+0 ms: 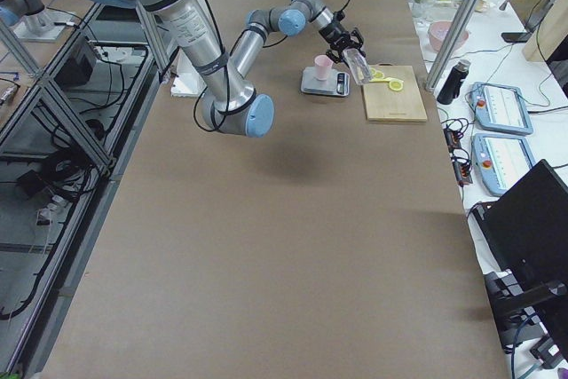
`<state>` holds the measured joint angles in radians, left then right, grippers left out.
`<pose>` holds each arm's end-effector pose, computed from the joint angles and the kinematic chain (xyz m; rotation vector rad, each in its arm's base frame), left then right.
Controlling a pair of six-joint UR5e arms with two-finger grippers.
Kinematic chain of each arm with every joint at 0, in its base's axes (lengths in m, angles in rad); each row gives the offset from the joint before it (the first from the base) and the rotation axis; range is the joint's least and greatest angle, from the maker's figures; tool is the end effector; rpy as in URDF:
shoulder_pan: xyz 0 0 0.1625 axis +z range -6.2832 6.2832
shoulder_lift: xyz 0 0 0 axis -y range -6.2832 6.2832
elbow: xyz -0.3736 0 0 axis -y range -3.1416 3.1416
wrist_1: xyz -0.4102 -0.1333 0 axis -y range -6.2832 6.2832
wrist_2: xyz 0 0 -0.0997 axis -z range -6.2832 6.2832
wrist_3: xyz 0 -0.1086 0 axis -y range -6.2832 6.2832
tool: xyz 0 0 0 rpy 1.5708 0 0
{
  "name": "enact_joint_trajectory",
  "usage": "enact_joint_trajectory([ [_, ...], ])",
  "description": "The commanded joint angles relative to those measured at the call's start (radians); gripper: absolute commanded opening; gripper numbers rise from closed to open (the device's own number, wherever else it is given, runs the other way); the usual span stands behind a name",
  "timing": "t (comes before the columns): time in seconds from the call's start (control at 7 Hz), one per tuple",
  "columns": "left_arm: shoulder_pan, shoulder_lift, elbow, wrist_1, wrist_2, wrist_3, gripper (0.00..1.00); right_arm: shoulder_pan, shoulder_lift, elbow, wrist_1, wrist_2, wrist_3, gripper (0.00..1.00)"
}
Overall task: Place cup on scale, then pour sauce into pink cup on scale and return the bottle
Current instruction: 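Move the held bottle over the pink cup with the right gripper, then tilt the bottle spout down into the pink cup with the right gripper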
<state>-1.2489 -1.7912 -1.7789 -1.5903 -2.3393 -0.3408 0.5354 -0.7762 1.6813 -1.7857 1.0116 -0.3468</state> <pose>0.1282 -0.5671 0.3838 0.1567 0.8525 0.1544 -0.4663 -0.4986 0.1091 0.8583 0.2937 -1.1000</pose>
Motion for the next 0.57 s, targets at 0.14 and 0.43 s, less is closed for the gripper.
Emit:
enact_joint_trajectory([
  [0.14, -0.030, 0.039, 0.009, -0.014, 0.000, 0.029, 0.97, -0.040, 0.009, -0.023, -0.041, -0.105, -0.034, 0.00],
  [0.43, -0.079, 0.078, 0.056, -0.074, -0.020, 0.075, 0.97, -0.051, 0.020, -0.025, -0.084, -0.125, -0.034, 0.00],
])
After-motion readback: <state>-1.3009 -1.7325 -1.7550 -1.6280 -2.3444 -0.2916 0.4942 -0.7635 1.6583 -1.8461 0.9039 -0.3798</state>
